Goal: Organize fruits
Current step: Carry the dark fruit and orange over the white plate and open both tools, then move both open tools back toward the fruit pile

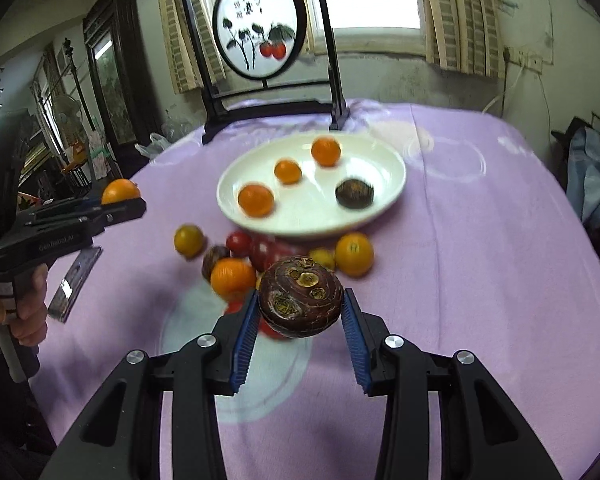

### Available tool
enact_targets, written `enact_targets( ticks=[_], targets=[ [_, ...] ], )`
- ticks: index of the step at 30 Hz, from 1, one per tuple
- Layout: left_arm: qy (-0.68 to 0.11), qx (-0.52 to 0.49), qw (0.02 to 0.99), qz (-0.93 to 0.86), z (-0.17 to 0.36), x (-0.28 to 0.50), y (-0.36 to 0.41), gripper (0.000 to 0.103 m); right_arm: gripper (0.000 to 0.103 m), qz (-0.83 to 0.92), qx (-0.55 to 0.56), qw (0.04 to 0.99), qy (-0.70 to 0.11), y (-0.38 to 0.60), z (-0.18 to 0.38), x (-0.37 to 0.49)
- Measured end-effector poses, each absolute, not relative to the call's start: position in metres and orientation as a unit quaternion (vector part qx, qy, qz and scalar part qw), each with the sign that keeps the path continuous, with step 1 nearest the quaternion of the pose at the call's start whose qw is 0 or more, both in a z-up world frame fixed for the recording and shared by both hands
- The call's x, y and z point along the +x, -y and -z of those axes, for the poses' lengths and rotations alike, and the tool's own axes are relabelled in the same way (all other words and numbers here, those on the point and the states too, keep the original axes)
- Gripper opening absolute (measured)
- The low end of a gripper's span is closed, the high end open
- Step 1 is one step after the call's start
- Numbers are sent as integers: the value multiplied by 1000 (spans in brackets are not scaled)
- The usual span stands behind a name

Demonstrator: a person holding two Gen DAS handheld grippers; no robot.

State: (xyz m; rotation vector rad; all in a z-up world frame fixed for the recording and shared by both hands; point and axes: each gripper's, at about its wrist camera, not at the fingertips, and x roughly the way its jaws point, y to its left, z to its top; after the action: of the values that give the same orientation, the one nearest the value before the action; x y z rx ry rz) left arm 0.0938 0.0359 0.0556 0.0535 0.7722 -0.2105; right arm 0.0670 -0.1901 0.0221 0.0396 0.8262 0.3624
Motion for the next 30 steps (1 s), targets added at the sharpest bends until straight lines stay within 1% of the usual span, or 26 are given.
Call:
enact_targets(
  ticks=[3, 6, 12, 18, 19, 20, 21, 22, 23, 24, 25, 27, 30],
  targets=[
    [-367, 22, 925, 96, -61, 114, -22, 36, 41, -176, 12, 909, -377, 186, -37, 88],
    [-373, 21, 924, 80, -54, 147, -10, 36, 42, -169, 5, 911, -376, 177, -36, 118],
    [-425, -17, 905, 15, -22, 223, -15, 36, 42, -159, 2, 897, -412, 161, -7, 175],
    [-456, -34, 889, -7, 3, 269, -22, 37, 42, -157, -9, 888, -432, 153, 19, 197],
    [-461, -36, 886, -8, 6, 273, -23, 39, 43, -155, -7, 887, -435, 154, 22, 199],
    [-465, -35, 885, -9, 9, 277, -22, 42, 47, -155, -5, 885, -438, 154, 25, 201],
    [-464, -33, 885, -10, 10, 278, -21, 51, 55, -158, -2, 884, -441, 155, 27, 202],
    [-462, -33, 886, -5, 9, 277, -20, 59, 60, -155, 3, 884, -441, 157, 28, 202],
    [-457, -32, 889, -5, 7, 275, -19, 63, 64, -151, 7, 886, -439, 160, 28, 202],
    [-454, -28, 891, -7, 5, 272, -17, 70, 64, -150, 9, 887, -437, 162, 26, 201],
    [-449, -22, 893, -7, 2, 267, -14, 74, 64, -151, 11, 887, -436, 163, 24, 199],
    [-439, -9, 899, -2, -6, 256, -10, 76, 64, -154, 13, 888, -434, 166, 18, 193],
    [-420, 13, 908, 5, -21, 232, -5, 86, 64, -153, 10, 893, -423, 170, 7, 177]
  ],
)
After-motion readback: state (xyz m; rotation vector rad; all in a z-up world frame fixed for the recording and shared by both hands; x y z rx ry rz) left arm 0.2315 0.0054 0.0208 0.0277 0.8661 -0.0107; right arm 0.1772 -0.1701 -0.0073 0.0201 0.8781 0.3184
